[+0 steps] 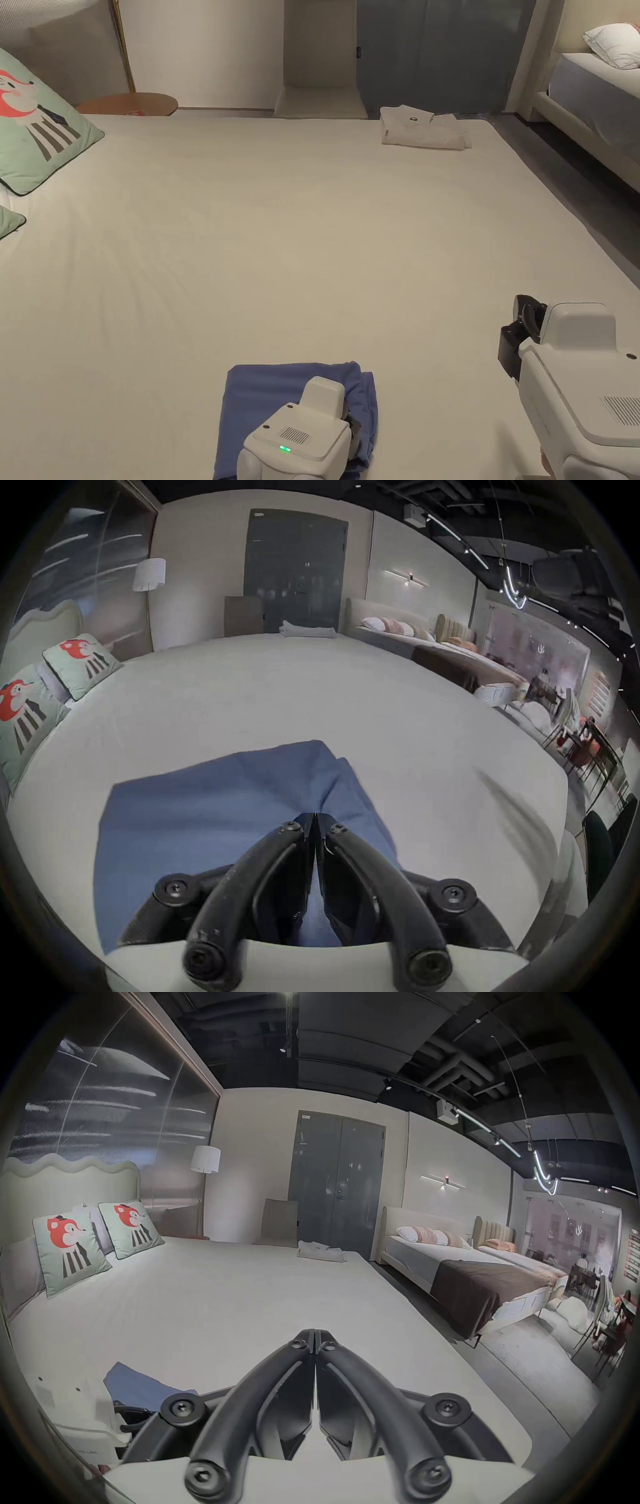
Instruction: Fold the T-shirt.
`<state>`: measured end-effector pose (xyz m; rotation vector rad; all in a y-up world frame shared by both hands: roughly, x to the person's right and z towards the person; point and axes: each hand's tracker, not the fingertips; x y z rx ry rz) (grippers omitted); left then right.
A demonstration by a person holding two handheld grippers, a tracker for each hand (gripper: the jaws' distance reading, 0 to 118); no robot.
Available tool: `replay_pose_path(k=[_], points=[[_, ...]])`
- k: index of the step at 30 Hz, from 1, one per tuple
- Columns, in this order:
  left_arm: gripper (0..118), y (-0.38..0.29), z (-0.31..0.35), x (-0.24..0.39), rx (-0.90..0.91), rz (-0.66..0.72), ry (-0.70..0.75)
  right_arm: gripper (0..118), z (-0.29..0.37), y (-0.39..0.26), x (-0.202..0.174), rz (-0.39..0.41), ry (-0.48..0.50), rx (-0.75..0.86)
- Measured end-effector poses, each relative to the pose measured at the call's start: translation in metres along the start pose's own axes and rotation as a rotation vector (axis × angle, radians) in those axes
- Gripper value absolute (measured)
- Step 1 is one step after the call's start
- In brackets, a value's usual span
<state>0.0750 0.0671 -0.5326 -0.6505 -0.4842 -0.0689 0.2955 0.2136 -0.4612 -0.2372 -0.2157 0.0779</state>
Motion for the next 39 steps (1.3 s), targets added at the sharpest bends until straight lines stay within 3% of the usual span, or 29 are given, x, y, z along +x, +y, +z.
replay_pose_path(k=[7, 10, 28, 39], points=[[0, 0.003, -0.007, 0.018, -0.027, 0.013, -0.056, 1, 0.006, 0.000, 0.006, -0.005, -0.014, 0.001], [0, 0.011, 0.010, 0.010, 0.044, 0.048, -0.083, 1, 0.009, 0.003, 0.002, -0.010, -0.007, 0.009], [0, 0.108, 0.163, -0.105, 0.492, 0.023, 0.231, 1, 0.032, 0.042, -0.047, -0.028, 0.077, 0.174], [0, 0.110, 0.207, -0.155, 0.573, 0.025, 0.413, 1, 0.030, 0.050, -0.069, -0.017, 0.116, 0.197]])
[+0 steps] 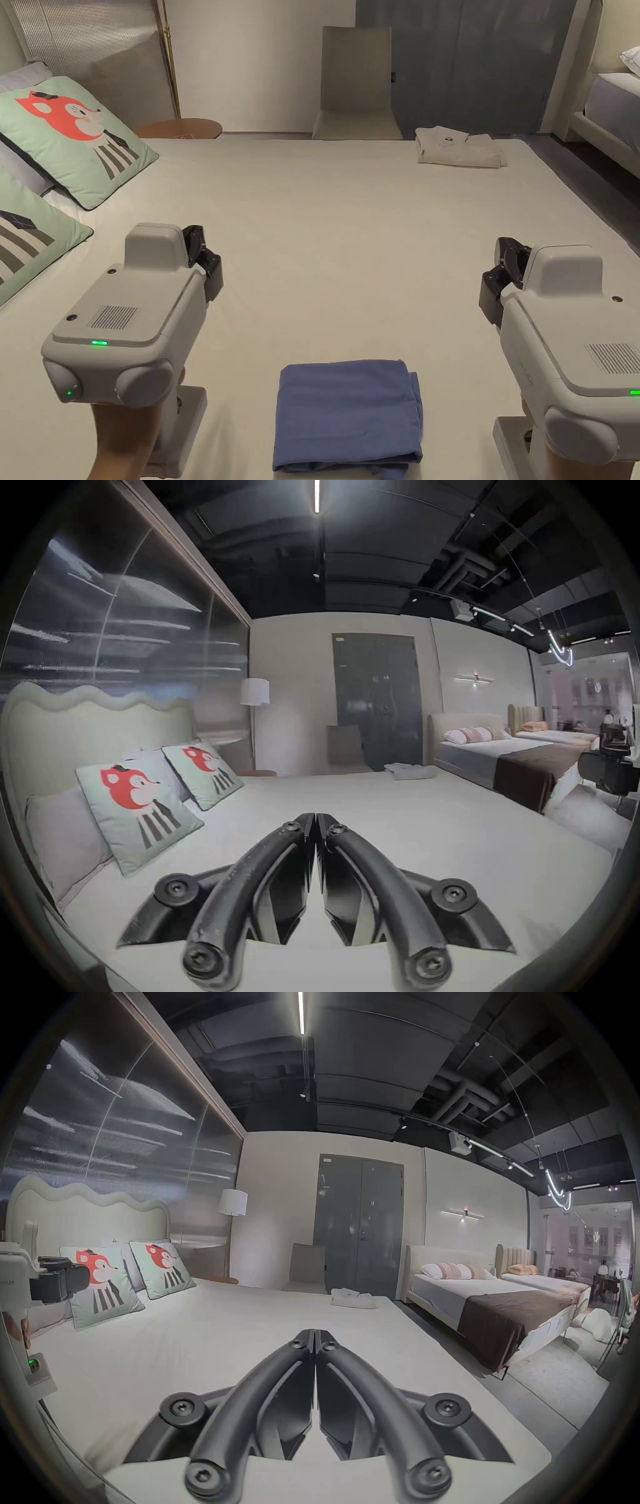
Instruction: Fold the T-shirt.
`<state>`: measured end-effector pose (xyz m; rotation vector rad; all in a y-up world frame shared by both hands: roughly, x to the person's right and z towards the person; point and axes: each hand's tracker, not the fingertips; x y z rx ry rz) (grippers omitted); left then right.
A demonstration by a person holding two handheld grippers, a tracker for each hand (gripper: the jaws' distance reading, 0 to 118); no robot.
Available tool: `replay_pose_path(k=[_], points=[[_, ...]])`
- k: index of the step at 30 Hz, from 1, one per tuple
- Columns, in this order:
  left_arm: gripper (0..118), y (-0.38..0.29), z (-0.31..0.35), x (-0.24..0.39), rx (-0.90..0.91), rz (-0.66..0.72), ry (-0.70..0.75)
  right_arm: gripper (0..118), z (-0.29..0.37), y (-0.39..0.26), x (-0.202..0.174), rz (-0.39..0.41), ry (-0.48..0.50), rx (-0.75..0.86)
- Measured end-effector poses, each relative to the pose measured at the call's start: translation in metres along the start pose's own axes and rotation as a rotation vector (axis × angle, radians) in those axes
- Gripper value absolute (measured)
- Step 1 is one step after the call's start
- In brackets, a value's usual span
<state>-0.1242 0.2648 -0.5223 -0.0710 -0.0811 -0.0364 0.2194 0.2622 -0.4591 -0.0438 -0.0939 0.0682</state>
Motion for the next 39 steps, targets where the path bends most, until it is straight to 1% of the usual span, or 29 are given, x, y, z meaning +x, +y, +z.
replay_pose_path(k=[4, 9, 14, 18, 21, 23, 25, 28, 31, 33, 35, 39], points=[[0, -0.002, -0.002, -0.010, 0.001, 0.005, 0.026, 1, 0.005, 0.003, -0.008, 0.006, 0.012, -0.002], [0, -0.004, -0.001, -0.010, -0.012, 0.029, 0.033, 1, 0.001, 0.003, -0.007, 0.005, 0.017, -0.012], [0, -0.006, -0.001, -0.009, -0.024, 0.042, 0.032, 1, -0.008, -0.005, -0.011, -0.003, 0.035, -0.054], [0, -0.015, -0.007, -0.012, -0.038, 0.058, 0.030, 1, -0.033, -0.033, -0.020, -0.028, 0.098, -0.210], [0, -0.019, -0.009, -0.012, -0.047, 0.061, 0.029, 1, -0.054, -0.065, -0.032, -0.018, 0.131, -0.332], [0, -0.022, -0.011, -0.012, -0.053, 0.062, 0.027, 1, -0.067, -0.090, -0.041, -0.024, 0.182, -0.450], [0, -0.024, -0.013, -0.013, -0.064, 0.069, 0.025, 1, -0.073, -0.110, -0.049, -0.033, 0.205, -0.537], [0, -0.030, -0.016, -0.014, -0.082, 0.074, 0.019, 1, -0.079, -0.138, -0.062, -0.030, 0.245, -0.636], [0, -0.037, -0.019, -0.014, -0.105, 0.078, 0.011, 1, -0.081, -0.163, -0.071, -0.008, 0.248, -0.693], [0, -0.045, -0.023, -0.015, -0.125, 0.081, 0.003, 1, -0.079, -0.170, -0.076, -0.011, 0.241, -0.732], [0, -0.053, -0.027, -0.014, -0.155, 0.084, -0.010, 1, -0.079, -0.181, -0.078, -0.005, 0.218, -0.734], [0, -0.072, -0.032, -0.009, -0.247, 0.114, -0.042, 1, -0.079, -0.185, -0.077, -0.036, 0.200, -0.709]])
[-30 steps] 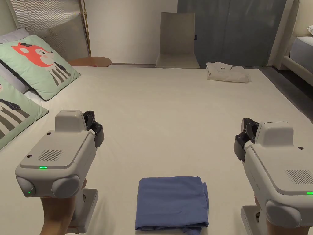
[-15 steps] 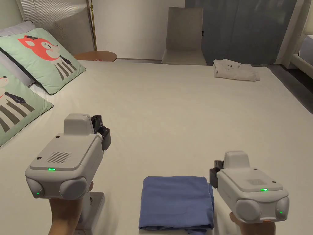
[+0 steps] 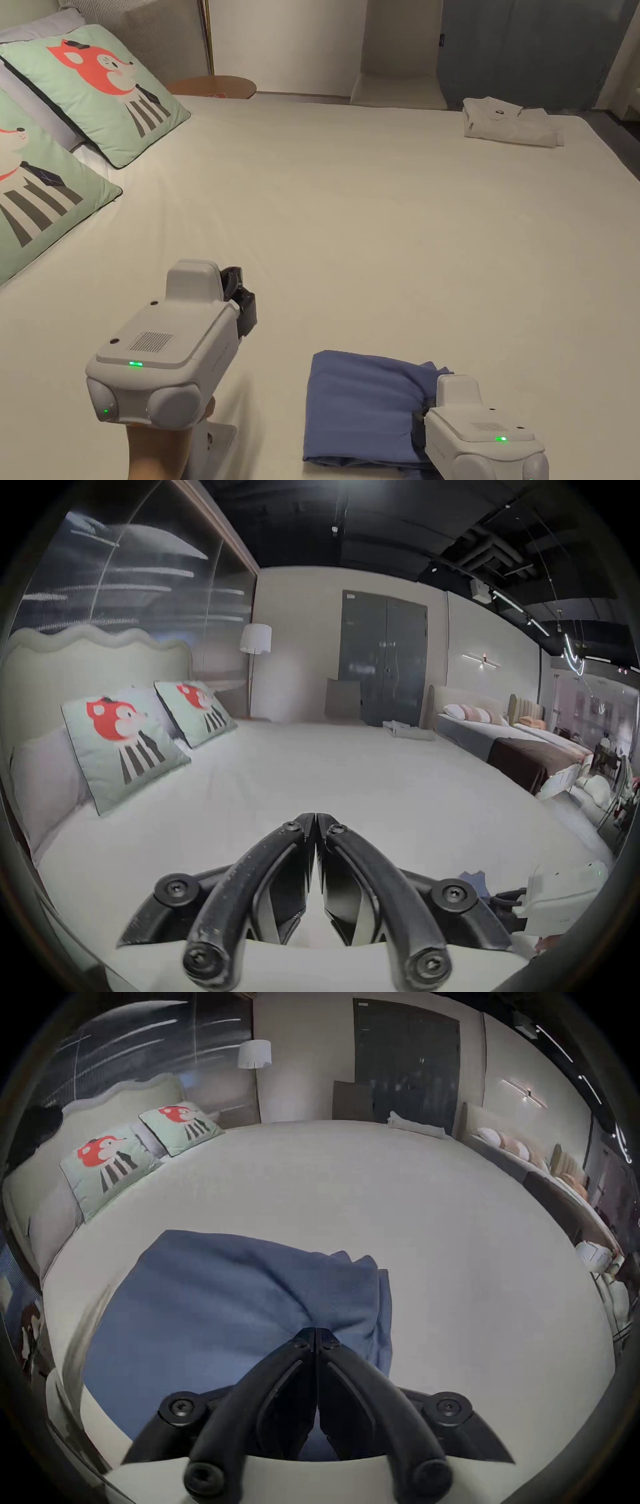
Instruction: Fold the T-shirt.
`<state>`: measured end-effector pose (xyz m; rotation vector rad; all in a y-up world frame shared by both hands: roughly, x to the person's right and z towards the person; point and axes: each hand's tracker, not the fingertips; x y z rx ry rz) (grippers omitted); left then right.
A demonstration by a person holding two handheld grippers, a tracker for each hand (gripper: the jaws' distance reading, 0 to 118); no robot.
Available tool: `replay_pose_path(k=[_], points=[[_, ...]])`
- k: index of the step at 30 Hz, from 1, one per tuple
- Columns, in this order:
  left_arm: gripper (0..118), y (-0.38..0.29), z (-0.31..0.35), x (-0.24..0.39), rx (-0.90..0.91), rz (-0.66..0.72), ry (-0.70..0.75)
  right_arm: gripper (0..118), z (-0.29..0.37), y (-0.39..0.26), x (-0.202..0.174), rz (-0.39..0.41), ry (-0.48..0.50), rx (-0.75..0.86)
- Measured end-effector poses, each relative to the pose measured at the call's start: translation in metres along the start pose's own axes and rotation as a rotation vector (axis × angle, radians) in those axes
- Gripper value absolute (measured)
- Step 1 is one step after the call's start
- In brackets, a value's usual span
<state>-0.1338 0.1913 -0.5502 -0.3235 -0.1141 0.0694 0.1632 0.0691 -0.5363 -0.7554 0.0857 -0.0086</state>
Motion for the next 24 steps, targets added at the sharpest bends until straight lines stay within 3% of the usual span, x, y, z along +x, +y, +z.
replay_pose_path(k=[5, 6, 7, 8, 9, 11, 12, 17, 19, 22, 24], points=[[0, -0.030, -0.025, 0.005, -0.257, 0.149, -0.129, 0, -0.001, -0.002, -0.002, 0.014, -0.008, 0.002], [6, -0.036, -0.031, 0.005, -0.325, 0.176, -0.167, 0, -0.005, -0.002, 0.000, 0.008, -0.007, 0.001], [19, -0.042, -0.038, 0.006, -0.396, 0.214, -0.206, 0, -0.005, -0.002, 0.001, 0.003, -0.004, 0.001], [39, -0.049, -0.045, 0.006, -0.468, 0.277, -0.243, 0, -0.004, -0.002, 0.002, 0.000, -0.001, 0.001], [69, -0.053, -0.051, 0.007, -0.532, 0.314, -0.280, 0, -0.004, -0.002, 0.002, -0.002, 0.002, 0.001], [94, -0.065, -0.062, 0.007, -0.615, 0.412, -0.348, 0, -0.004, -0.003, 0.003, -0.010, 0.007, 0.003], [98, -0.069, -0.066, 0.007, -0.644, 0.435, -0.375, 0, -0.004, -0.003, 0.004, -0.016, 0.009, 0.005], [98, -0.089, -0.100, 0.003, -0.798, 0.535, -0.442, 0, -0.003, -0.005, 0.005, -0.024, 0.017, 0.012], [92, -0.096, -0.108, 0.000, -0.808, 0.553, -0.479, 0, -0.009, -0.008, 0.007, -0.024, 0.022, 0.013], [57, -0.098, -0.103, 0.009, -0.829, 0.564, -0.535, 0, -0.008, -0.008, 0.009, -0.033, 0.027, 0.014], [33, -0.100, -0.101, 0.011, -0.807, 0.520, -0.492, 0, -0.008, -0.009, 0.010, -0.036, 0.030, 0.017]])
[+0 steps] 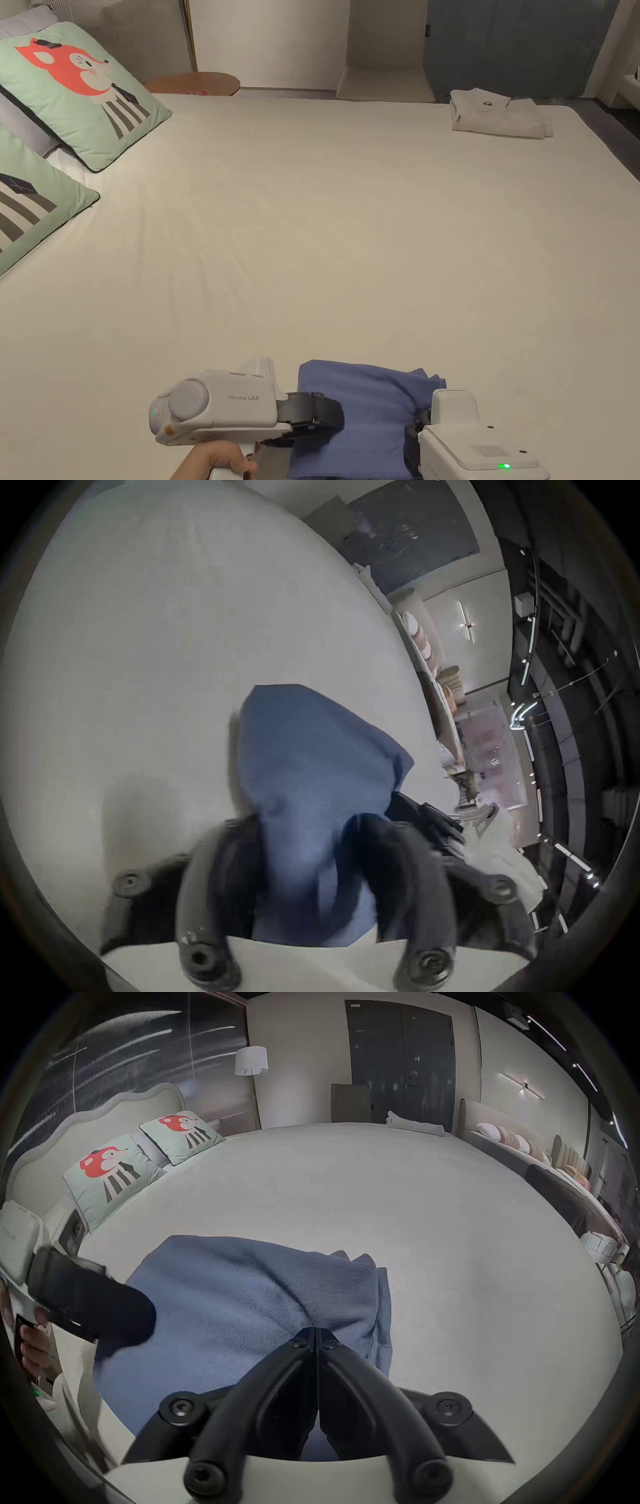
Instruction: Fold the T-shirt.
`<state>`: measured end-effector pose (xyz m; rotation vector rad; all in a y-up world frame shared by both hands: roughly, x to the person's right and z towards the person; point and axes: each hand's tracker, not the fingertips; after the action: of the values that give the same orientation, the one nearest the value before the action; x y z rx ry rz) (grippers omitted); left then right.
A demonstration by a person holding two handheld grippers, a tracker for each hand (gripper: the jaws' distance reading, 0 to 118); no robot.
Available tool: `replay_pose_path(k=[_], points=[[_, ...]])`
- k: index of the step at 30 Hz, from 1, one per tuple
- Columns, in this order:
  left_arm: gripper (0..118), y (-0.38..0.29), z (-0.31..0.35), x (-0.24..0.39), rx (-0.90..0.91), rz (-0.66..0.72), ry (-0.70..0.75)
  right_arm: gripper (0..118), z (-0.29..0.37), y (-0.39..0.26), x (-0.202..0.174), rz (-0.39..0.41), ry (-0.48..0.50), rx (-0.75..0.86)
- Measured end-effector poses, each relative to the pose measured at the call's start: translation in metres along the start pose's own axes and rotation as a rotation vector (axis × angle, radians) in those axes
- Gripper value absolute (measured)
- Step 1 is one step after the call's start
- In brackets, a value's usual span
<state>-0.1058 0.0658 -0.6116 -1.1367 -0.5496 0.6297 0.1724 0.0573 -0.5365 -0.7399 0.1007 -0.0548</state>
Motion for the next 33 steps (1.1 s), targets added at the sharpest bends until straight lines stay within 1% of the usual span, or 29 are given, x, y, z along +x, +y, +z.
replay_pose_path(k=[1, 3, 5, 11, 12, 16, 18, 20, 22, 27, 30, 31, 33], points=[[30, -0.003, 0.001, 0.003, 0.002, -0.017, 0.013, 1, 0.000, 0.000, 0.001, -0.005, 0.005, 0.003], [16, -0.007, 0.004, 0.001, 0.009, 0.029, -0.054, 0, 0.006, -0.001, 0.000, -0.010, 0.012, 0.010], [16, -0.004, 0.004, -0.005, -0.001, 0.052, -0.114, 1, 0.007, -0.002, 0.001, -0.010, 0.019, 0.023], [14, 0.004, 0.009, -0.023, -0.017, 0.048, -0.160, 1, 0.016, 0.002, 0.000, -0.015, 0.034, 0.061], [14, 0.004, 0.013, -0.022, -0.015, 0.037, -0.161, 1, 0.020, 0.003, -0.002, -0.013, 0.039, 0.073], [13, 0.024, 0.032, -0.031, -0.017, -0.055, -0.138, 1, 0.030, 0.012, -0.012, 0.015, -0.001, 0.171], [13, 0.030, 0.049, -0.023, -0.035, -0.095, -0.096, 1, 0.043, 0.025, -0.021, 0.022, -0.012, 0.225], [13, 0.042, 0.070, -0.032, -0.031, -0.122, -0.050, 1, 0.053, 0.038, -0.031, 0.033, -0.023, 0.274], [13, 0.064, 0.089, -0.063, -0.018, -0.140, -0.016, 1, 0.063, 0.051, -0.043, 0.046, -0.023, 0.307], [13, 0.092, 0.164, -0.098, 0.036, -0.159, 0.132, 1, 0.071, 0.077, -0.077, 0.065, 0.005, 0.367], [13, 0.113, 0.210, -0.135, 0.057, -0.174, 0.253, 1, 0.064, 0.087, -0.097, 0.078, 0.029, 0.389], [13, 0.120, 0.226, -0.148, 0.073, -0.150, 0.302, 1, 0.060, 0.090, -0.105, 0.081, 0.040, 0.394], [13, 0.127, 0.250, -0.166, 0.073, -0.155, 0.373, 1, 0.055, 0.093, -0.117, 0.087, 0.055, 0.398]])
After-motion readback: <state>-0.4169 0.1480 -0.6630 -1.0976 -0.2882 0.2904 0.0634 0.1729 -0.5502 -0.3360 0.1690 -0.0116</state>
